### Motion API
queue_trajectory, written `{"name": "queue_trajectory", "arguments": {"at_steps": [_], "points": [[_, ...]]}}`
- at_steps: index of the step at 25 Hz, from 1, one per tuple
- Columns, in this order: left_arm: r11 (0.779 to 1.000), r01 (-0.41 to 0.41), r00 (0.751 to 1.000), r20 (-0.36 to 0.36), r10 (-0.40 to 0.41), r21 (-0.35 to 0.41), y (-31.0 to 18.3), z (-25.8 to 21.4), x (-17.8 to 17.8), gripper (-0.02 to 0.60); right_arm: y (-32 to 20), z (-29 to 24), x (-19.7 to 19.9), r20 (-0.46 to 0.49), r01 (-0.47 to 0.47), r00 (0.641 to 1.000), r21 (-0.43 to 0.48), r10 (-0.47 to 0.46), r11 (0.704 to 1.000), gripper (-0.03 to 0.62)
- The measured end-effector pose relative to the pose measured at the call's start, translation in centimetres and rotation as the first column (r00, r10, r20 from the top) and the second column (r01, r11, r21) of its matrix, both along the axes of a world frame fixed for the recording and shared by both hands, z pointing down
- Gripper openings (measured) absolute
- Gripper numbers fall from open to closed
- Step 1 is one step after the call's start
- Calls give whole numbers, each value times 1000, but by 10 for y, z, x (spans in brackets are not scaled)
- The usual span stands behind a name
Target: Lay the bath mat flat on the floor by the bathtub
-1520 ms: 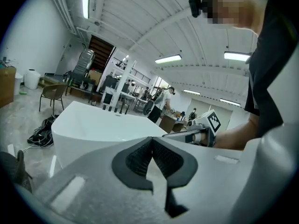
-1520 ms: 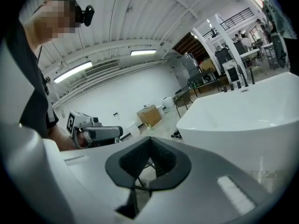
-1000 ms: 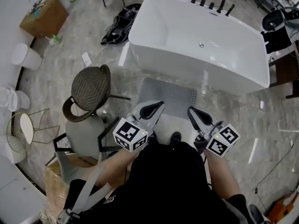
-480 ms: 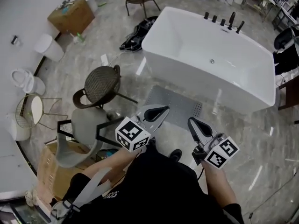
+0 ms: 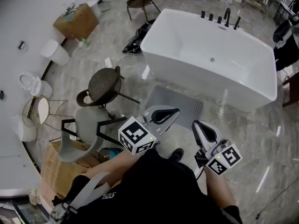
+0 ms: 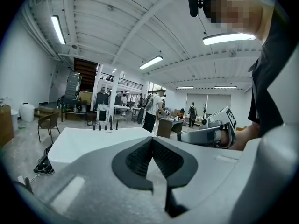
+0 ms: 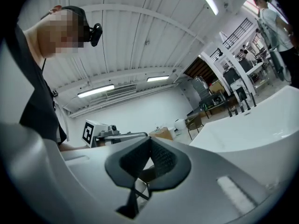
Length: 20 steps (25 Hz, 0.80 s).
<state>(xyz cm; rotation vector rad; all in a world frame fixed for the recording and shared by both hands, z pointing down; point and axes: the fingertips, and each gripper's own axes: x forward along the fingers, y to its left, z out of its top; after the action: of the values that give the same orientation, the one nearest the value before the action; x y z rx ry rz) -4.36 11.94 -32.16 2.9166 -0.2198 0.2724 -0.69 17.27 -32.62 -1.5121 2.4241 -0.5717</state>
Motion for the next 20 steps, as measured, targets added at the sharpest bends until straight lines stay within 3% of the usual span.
{"name": "queue_trajectory", "arguments": {"at_steps": [7,10,13,20], "points": [[999,-16,1000,-1,16,-47,-2,7,-15,5,7,-6,-11,-121,-4,993,0,4,1000,0],[998,-24,1000,-11,24,-64,-9,5,-32,5,-5,-15,-18,-56,-49,997,4,49,999,0],[998,-28,1000,10,29,-59,-19,0,-57,5,-26,-46,-27,3,-122,993,85,122,989,0],[1000,-17,1000,21,17,-14,-46,-26,-105,5,-42,-64,-66,-124,-94,986,128,110,987,0]]}}
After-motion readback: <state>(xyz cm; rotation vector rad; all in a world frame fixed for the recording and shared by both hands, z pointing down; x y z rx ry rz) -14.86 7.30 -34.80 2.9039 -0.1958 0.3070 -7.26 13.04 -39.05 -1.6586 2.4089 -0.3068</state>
